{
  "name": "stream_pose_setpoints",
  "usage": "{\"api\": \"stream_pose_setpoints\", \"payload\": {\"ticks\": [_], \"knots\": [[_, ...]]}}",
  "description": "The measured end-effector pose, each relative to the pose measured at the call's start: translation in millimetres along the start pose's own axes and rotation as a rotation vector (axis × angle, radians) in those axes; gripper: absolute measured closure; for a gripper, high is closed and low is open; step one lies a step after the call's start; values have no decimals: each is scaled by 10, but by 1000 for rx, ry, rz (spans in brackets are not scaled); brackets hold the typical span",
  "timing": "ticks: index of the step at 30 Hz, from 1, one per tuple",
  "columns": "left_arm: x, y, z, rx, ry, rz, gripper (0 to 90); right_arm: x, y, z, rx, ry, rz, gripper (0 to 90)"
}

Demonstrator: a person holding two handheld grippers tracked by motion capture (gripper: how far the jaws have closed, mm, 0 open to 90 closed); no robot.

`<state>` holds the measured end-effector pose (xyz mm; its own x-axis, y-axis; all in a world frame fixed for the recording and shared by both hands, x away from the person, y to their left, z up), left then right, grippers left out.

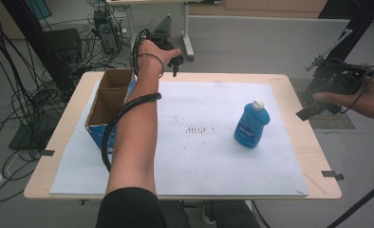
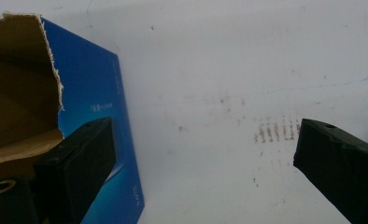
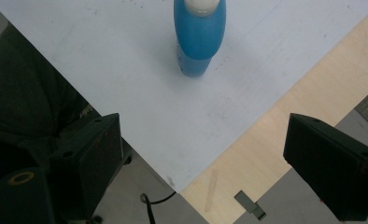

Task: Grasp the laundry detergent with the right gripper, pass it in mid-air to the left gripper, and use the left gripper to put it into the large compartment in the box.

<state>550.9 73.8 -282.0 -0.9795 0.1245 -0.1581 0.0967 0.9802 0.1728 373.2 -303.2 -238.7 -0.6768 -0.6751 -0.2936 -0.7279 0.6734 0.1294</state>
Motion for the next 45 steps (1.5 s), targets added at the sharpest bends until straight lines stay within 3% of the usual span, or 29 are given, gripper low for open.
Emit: {"api": "stream_pose_setpoints", "payload": {"ticks": [31, 45], "knots": [[-1, 31, -134, 3, -33, 5, 61, 36, 38, -10, -2, 9, -4, 93], [21, -5, -127, 13, -42, 15, 60, 158, -32, 182, -9, -24, -24, 50]]}}
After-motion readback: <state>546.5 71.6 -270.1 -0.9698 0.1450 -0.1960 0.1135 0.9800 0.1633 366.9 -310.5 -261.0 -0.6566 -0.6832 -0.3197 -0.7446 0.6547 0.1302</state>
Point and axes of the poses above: each handheld gripper's, and its own axes: z roughly forward along the jaws, x roughly out of its underside, y roughly to its left, the point moved 9 cm from there along z, roughly forward along the jaws, and after that the axes turned 8 degrees about -x, right-handed, at the moved point
